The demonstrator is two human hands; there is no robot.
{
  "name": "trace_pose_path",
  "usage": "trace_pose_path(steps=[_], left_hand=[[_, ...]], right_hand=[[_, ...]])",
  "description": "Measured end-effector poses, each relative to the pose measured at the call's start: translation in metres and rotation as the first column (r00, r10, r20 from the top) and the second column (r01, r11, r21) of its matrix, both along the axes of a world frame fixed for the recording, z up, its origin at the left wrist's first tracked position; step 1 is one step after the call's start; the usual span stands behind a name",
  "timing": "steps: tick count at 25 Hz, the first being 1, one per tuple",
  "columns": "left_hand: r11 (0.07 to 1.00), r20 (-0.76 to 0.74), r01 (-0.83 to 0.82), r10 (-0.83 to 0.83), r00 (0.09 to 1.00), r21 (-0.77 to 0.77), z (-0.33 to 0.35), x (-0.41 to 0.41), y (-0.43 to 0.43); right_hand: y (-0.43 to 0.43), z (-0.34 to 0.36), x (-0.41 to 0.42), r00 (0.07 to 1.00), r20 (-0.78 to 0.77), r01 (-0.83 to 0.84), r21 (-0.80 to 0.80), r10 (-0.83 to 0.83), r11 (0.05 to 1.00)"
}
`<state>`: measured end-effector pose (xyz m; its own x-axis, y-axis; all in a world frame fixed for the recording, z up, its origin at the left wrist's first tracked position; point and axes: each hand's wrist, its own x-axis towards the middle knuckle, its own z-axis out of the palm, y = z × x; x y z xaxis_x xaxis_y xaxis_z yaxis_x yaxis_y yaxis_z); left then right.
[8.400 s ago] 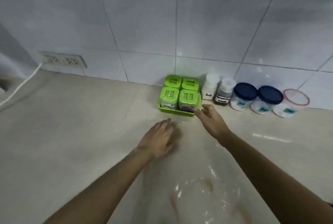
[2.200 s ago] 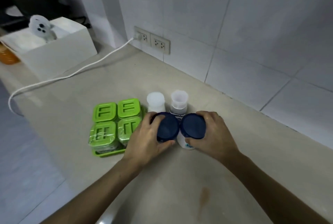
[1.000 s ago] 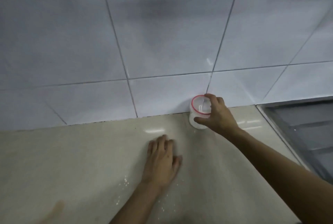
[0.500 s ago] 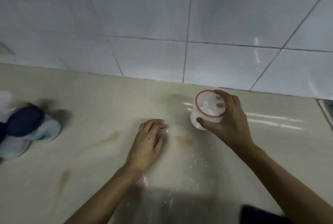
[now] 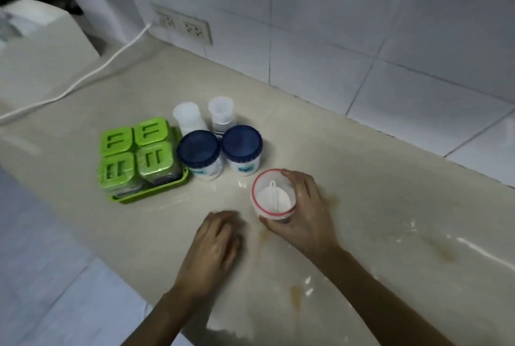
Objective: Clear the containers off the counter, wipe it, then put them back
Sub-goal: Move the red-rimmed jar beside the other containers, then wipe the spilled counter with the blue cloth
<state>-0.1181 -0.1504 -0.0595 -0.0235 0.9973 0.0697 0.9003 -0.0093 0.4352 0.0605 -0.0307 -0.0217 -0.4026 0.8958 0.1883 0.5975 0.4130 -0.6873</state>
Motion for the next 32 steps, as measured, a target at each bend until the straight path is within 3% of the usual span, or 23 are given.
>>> trace_pose_path(steps=[6, 13, 18, 21, 27, 30, 32], left_hand=[[0.999, 0.069, -0.038, 0.036, 0.997, 0.038, -0.005, -0.038, -0.011], [0.994, 0.106, 0.1, -0.105, 0.989, 0.05, -0.013, -0.031, -0.029], [0.962, 0.173, 0.273, -0.274, 0.946, 0.03, -0.005, 0.023, -0.034], [0.88, 0.153, 0.471, -0.474, 0.867, 0.055, 0.0, 0.071, -0.023], [0.712, 0.048, 0.699, -0.702, 0.71, 0.07, 0.011, 0.196, -0.003], [0.673, 0.029, 0.739, -0.74, 0.672, 0.042, 0.009, 0.257, -0.02], [0.67, 0.043, 0.741, -0.743, 0.668, 0.042, 0.005, 0.289, -0.032]], right_hand=[[-0.009, -0.012, -0.066, 0.999, -0.026, 0.045, -0.007, -0.045, 0.999], [-0.035, -0.018, -0.069, 0.995, -0.011, 0.096, -0.167, -0.099, 0.981], [-0.1, -0.014, 0.042, 0.962, 0.151, 0.249, -0.128, -0.23, 0.96], [-0.144, -0.017, 0.132, 0.902, 0.228, 0.4, -0.128, -0.366, 0.907], [-0.211, -0.014, 0.293, 0.722, 0.348, 0.652, -0.055, -0.598, 0.756], [-0.241, -0.023, 0.369, 0.589, 0.477, 0.733, 0.024, -0.652, 0.68], [-0.258, -0.033, 0.407, 0.513, 0.581, 0.78, -0.008, -0.632, 0.626]])
